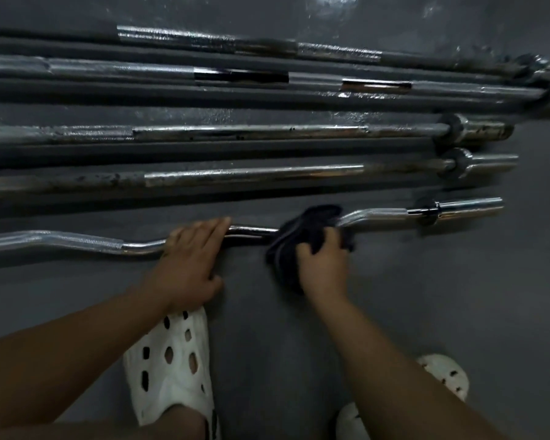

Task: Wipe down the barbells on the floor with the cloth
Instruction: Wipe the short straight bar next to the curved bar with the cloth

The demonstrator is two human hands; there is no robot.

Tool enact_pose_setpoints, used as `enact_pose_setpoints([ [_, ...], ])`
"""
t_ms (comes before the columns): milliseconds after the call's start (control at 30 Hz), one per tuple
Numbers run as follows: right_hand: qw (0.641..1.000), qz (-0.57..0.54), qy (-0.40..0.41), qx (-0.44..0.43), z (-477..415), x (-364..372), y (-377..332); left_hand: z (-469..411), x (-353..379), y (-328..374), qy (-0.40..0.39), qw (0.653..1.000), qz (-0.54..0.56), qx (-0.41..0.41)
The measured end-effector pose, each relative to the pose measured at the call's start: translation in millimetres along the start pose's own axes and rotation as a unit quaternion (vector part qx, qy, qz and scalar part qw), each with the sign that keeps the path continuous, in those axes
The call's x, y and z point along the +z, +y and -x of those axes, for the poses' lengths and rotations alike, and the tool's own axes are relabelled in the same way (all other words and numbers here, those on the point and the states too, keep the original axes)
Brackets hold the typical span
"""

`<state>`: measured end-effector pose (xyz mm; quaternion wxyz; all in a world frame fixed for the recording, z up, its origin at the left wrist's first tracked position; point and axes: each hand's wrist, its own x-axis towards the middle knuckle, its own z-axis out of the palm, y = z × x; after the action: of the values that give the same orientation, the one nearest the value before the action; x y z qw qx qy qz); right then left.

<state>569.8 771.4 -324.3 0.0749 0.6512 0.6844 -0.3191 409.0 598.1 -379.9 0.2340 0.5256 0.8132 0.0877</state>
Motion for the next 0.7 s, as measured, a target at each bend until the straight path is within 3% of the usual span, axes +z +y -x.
enact_pose_setpoints([
  [67, 0.987, -0.021, -0.138, -0.08, 5, 2, -4, 1, -2, 0, 0.001, 1.0, 0.001, -0.002],
  [100, 0.982, -0.05, -0.152, -0.098, 1, -7, -5, 2, -1, -1, 0.002, 1.0, 0.0, 0.0],
  [133, 0.983, -0.089, -0.129, -0.093, -9, -17, -2, 2, 0, -2, 0.001, 1.0, 0.001, 0.001],
  [200, 0.991, -0.132, 0.022, -0.001, -25, -27, 12, 2, 3, -3, 0.008, 1.0, -0.004, 0.003],
  [267, 0.989, -0.081, 0.098, 0.079, -10, -13, 8, 1, 4, -3, 0.015, 1.0, -0.011, 0.006],
  [300, 0.991, -0.085, 0.071, 0.071, 7, 5, -1, 1, 4, -3, 0.014, 1.0, -0.01, 0.007],
  [400, 0.981, -0.097, -0.165, -0.026, 42, 42, -32, 1, 0, -2, 0.004, 1.0, 0.0, 0.013],
  [433, 0.973, -0.121, -0.187, -0.053, 41, 37, -37, 2, -2, -3, 0.002, 1.0, 0.003, 0.017],
  [500, 0.979, -0.18, -0.079, -0.059, 14, 13, -38, 2, -6, -4, -0.015, 1.0, 0.013, 0.014],
  [567, 0.977, -0.189, 0.101, 0.0, -8, -11, -26, 3, -8, -2, -0.042, 0.999, 0.02, 0.0],
  [600, 0.974, -0.165, 0.149, 0.032, -11, -16, -20, 3, -10, 1, -0.047, 0.999, 0.016, -0.003],
  [633, 0.979, -0.118, 0.158, 0.048, -5, -7, -17, 3, -11, 3, -0.046, 0.999, 0.012, -0.004],
  [700, 0.996, -0.062, 0.06, -0.011, 19, 29, -27, 1, -12, 3, -0.054, 0.998, 0.009, -0.006],
])
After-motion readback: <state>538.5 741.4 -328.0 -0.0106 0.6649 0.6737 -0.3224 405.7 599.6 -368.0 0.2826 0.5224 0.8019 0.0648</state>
